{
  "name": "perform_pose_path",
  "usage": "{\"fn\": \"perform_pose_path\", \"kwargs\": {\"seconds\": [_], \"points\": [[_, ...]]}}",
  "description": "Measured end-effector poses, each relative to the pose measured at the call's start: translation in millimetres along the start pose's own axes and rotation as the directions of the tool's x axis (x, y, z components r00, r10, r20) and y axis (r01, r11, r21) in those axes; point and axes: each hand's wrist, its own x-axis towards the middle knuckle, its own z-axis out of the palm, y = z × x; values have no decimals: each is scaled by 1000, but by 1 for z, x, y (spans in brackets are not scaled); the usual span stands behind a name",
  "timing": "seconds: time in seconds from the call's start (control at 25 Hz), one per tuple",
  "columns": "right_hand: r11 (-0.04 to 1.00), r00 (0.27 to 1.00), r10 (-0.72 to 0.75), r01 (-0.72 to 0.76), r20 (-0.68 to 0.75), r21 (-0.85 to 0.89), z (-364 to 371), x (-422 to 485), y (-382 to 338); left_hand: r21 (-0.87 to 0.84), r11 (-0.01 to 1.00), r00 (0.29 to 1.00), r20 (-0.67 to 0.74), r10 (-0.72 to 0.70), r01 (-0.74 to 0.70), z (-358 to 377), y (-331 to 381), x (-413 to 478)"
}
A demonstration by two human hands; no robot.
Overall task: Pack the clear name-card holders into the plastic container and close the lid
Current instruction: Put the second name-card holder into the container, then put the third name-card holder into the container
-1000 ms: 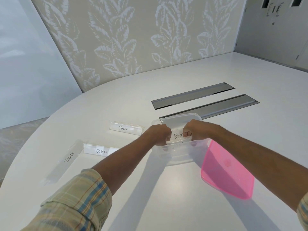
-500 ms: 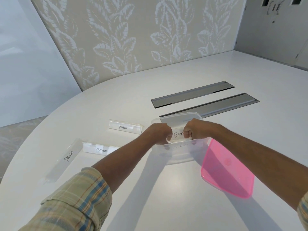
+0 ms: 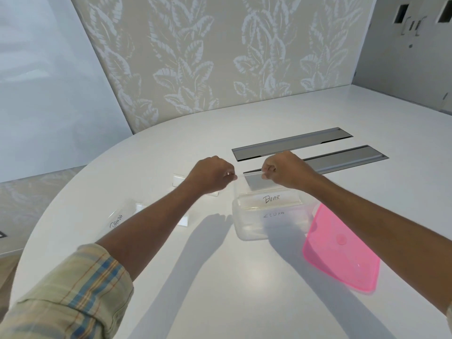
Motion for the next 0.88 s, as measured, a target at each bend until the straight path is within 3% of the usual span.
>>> {"fn": "perform_pose_path", "kwargs": {"seconds": [0.32, 0.68, 0.88], "points": [[989, 997, -72, 72, -8, 132, 29, 11, -98, -23, 978, 976, 65, -206, 208, -13, -77, -73], [976, 985, -62, 26, 162, 216, 115, 27, -192, -21, 931, 911, 212, -352, 365, 6, -170, -147], [990, 973, -68, 37, 222, 140, 166, 38, -216, -7, 918, 888, 255, -382, 396, 18, -209, -169]]}}
